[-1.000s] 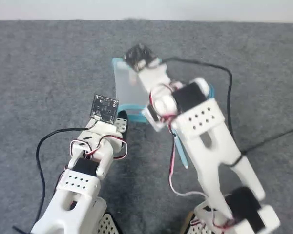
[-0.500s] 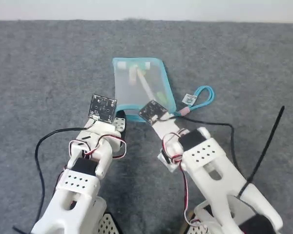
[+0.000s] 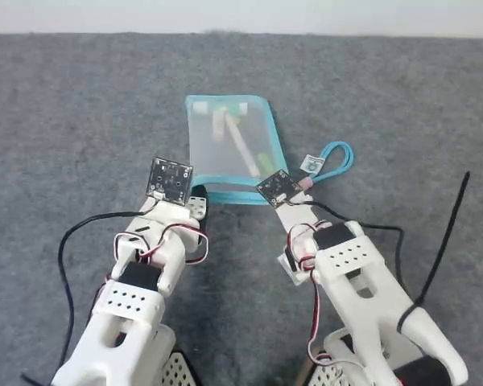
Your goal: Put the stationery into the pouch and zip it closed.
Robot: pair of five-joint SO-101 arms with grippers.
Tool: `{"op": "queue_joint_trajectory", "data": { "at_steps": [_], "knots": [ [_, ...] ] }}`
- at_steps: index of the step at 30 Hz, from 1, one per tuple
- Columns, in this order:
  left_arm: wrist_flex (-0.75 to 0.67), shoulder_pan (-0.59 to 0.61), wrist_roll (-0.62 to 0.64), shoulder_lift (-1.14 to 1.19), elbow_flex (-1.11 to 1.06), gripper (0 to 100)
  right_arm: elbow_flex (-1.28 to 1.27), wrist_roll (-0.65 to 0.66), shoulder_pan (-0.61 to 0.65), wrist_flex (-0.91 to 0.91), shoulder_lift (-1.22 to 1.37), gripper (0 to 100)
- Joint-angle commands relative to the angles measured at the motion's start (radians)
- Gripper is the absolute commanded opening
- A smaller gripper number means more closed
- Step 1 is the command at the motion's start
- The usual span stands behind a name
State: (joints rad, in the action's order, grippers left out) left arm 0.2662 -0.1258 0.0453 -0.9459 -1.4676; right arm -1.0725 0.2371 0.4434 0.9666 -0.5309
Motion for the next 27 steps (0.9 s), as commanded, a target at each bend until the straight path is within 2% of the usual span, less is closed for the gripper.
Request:
{"op": "queue_joint_trajectory", "data": {
  "at_steps": [1, 5, 12, 18, 22, 27],
  "knots": [
    [-0.034, 0.002, -0.011, -0.002, 0.018, 1, 0.006, 0.009, -0.012, -0.033, -0.044, 16.5],
    [-0.034, -0.002, -0.011, -0.002, 0.018, 1, 0.005, 0.009, -0.012, -0.035, -0.039, 6.9],
    [-0.034, 0.002, -0.011, -0.002, 0.018, 1, 0.034, 0.009, -0.018, -0.064, 0.127, 15.2],
    [-0.034, 0.003, -0.011, -0.002, 0.018, 1, 0.041, 0.009, -0.019, -0.088, 0.173, 11.9],
    [-0.034, 0.005, -0.011, -0.002, 0.016, 1, 0.041, 0.015, -0.021, -0.085, 0.173, 1.1],
    [-0.034, 0.006, -0.011, -0.002, 0.015, 1, 0.054, 0.017, -0.102, -0.022, 0.156, 0.6]
  ]
}}
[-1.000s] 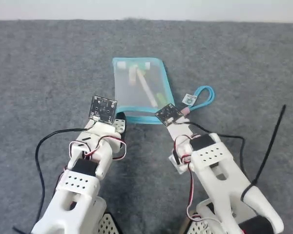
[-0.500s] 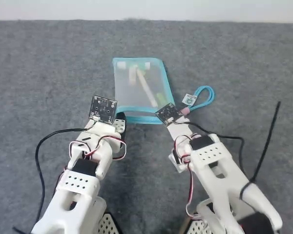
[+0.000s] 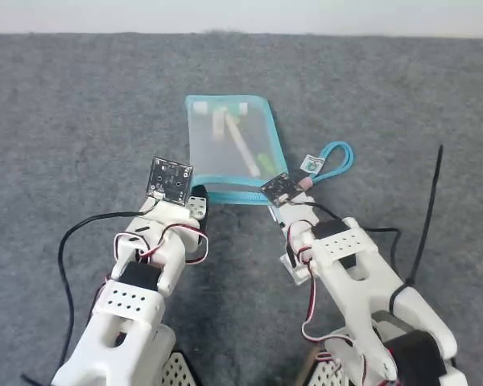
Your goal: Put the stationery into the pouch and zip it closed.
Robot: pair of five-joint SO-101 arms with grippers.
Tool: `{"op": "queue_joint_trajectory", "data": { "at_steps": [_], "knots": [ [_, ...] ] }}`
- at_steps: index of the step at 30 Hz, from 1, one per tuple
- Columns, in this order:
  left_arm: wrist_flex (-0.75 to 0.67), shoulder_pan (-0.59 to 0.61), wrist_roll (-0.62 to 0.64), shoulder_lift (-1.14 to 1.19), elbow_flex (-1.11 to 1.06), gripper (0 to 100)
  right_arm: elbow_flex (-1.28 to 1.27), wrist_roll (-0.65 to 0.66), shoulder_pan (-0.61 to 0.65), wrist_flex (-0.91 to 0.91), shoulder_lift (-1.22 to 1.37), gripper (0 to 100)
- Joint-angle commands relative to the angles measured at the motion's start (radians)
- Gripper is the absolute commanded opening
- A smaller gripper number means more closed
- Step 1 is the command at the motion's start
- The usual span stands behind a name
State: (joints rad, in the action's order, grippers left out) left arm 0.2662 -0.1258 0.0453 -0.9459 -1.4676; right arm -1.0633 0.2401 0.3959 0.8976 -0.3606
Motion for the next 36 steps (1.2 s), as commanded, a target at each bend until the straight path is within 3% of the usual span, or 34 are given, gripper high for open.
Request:
{"op": "queue_joint_trajectory", "data": {
  "at_steps": [1, 6, 15, 19, 23, 26, 33, 36],
  "knots": [
    [-0.034, 0.006, -0.011, -0.002, 0.015, 1, 0.054, 0.015, -0.082, 0.074, -0.035, 0.7],
    [-0.034, 0.006, -0.011, -0.002, 0.015, 1, 0.068, 0.026, -0.252, 0.191, -0.228, 0.6],
    [-0.035, 0.006, -0.012, -0.002, 0.016, 1, 0.071, 0.322, -0.568, 0.424, -0.492, 0.6],
    [-0.035, 0.006, -0.012, -0.002, 0.016, 1, 0.072, 0.319, -0.725, 0.433, -0.596, 0.6],
    [-0.035, 0.006, -0.012, -0.002, 0.015, 1, 0.112, 0.264, -0.756, 0.463, -0.685, 0.6],
    [-0.035, 0.006, -0.012, -0.002, 0.015, 1, 0.167, 0.255, -0.624, 0.515, -0.719, 0.6],
    [-0.035, 0.006, -0.012, 0.000, 0.015, 1, 0.370, 0.138, -0.090, 0.587, -0.642, 0.6],
    [-0.035, 0.006, -0.012, 0.002, 0.015, 1, 0.436, 0.110, 0.084, 0.595, -0.522, 0.6]
  ]
}}
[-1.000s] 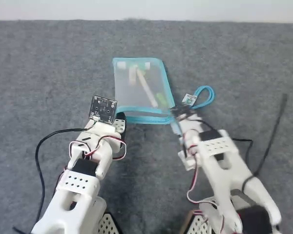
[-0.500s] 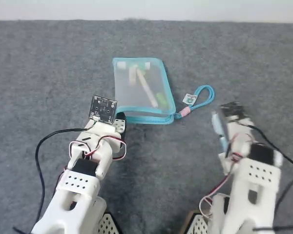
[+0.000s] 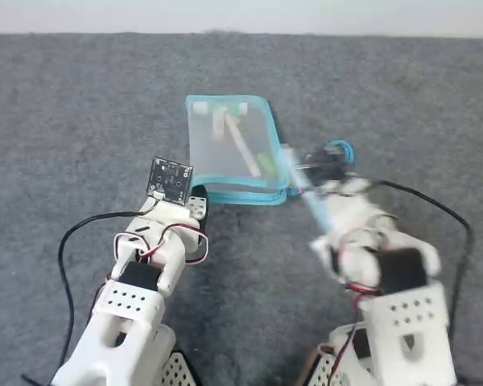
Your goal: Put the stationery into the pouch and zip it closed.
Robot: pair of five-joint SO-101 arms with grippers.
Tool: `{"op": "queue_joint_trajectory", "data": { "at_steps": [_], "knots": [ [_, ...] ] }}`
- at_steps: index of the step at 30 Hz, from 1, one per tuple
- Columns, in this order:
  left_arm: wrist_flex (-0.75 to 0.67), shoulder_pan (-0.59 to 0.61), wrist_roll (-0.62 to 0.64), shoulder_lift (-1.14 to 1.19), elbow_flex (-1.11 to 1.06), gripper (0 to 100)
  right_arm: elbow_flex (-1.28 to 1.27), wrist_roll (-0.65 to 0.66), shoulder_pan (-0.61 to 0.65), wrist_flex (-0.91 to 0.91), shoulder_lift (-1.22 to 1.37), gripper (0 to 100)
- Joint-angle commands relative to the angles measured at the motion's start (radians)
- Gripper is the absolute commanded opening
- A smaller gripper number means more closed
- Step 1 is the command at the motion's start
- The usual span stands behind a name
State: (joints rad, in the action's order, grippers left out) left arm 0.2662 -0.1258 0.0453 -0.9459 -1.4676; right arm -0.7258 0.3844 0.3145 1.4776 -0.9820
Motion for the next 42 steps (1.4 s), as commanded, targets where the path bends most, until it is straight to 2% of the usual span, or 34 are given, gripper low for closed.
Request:
{"op": "queue_joint_trajectory", "data": {
  "at_steps": [1, 4, 12, 15, 18, 23, 28, 42],
  "knots": [
    [-0.035, 0.006, -0.012, 0.002, 0.015, 1, 0.114, -0.034, 0.200, 0.015, 0.142, 0.6],
    [-0.035, 0.006, -0.012, 0.002, 0.015, 1, 0.160, -0.032, 0.246, 0.013, 0.252, 0.7],
    [-0.035, 0.006, -0.012, -0.002, 0.015, 1, 0.264, -0.064, 0.232, 0.030, 0.404, 0.7],
    [-0.035, 0.006, -0.012, -0.002, 0.015, 1, 0.253, -0.063, 0.177, 0.042, 0.332, 0.7],
    [-0.035, 0.006, -0.012, -0.002, 0.015, 1, 0.192, -0.005, 0.131, 0.085, 0.214, 0.7],
    [-0.037, 0.006, -0.012, -0.002, 0.015, 1, 0.041, 0.086, 0.130, 0.153, 0.013, 0.7],
    [-0.035, 0.006, -0.012, -0.002, 0.015, 1, 0.008, 0.091, 0.128, 0.160, -0.073, 0.6],
    [-0.035, 0.006, -0.012, 0.000, 0.015, 1, 0.021, 0.029, 0.124, -0.047, 0.275, 0.6]
  ]
}}
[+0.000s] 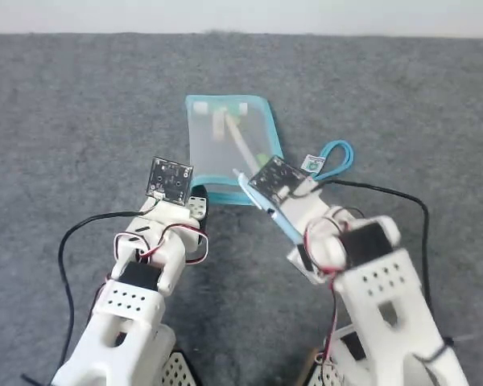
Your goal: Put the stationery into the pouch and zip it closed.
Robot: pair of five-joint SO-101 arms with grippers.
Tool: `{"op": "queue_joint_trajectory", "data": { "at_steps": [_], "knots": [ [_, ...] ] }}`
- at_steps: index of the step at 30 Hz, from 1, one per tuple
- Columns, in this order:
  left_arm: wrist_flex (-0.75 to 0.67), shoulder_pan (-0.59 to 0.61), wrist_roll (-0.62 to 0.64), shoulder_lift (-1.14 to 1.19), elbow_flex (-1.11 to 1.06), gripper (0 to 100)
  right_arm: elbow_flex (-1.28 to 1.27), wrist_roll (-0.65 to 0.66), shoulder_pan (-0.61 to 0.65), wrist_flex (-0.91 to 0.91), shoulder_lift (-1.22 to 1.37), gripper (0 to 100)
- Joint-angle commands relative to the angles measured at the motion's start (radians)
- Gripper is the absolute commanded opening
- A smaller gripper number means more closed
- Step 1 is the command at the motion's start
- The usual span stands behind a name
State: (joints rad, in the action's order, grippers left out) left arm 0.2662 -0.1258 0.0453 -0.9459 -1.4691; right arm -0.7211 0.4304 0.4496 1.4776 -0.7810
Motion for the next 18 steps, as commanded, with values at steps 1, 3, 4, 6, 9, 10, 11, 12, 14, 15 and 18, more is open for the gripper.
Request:
{"op": "queue_joint_trajectory", "data": {
  "at_steps": [1, 3, 4, 6, 9, 10, 11, 12, 14, 15, 18],
  "knots": [
    [-0.035, 0.006, -0.012, -0.002, 0.016, 1, 0.025, -0.018, -0.013, -0.047, 0.091, 0.6],
    [-0.035, 0.006, -0.012, -0.002, 0.016, 1, 0.038, -0.020, -0.013, -0.031, 0.101, 0.6],
    [-0.035, 0.006, -0.012, -0.002, 0.016, 1, 0.040, -0.020, -0.013, -0.024, 0.084, 0.6],
    [-0.035, 0.006, -0.012, -0.002, 0.016, 1, 0.037, -0.011, -0.012, -0.007, 0.021, 0.6],
    [-0.035, 0.006, -0.012, -0.002, 0.016, 1, 0.032, 0.066, -0.005, 0.096, -0.088, 0.6],
    [-0.035, 0.006, -0.012, -0.002, 0.016, 1, 0.029, 0.094, -0.005, 0.130, -0.114, 0.6],
    [-0.037, 0.006, -0.012, -0.002, 0.016, 1, 0.026, 0.117, -0.005, 0.159, -0.143, 0.6],
    [-0.037, 0.006, -0.012, -0.002, 0.016, 1, 0.026, 0.133, -0.007, 0.185, -0.168, 0.6],
    [-0.037, 0.006, -0.012, -0.002, 0.016, 1, 0.028, 0.160, -0.005, 0.228, -0.203, 0.6],
    [-0.037, 0.006, -0.012, -0.002, 0.016, 1, 0.028, 0.163, -0.005, 0.242, -0.213, 0.6],
    [-0.037, 0.006, -0.012, -0.002, 0.016, 1, 0.028, 0.158, -0.005, 0.246, -0.209, 0.6]
  ]
}}
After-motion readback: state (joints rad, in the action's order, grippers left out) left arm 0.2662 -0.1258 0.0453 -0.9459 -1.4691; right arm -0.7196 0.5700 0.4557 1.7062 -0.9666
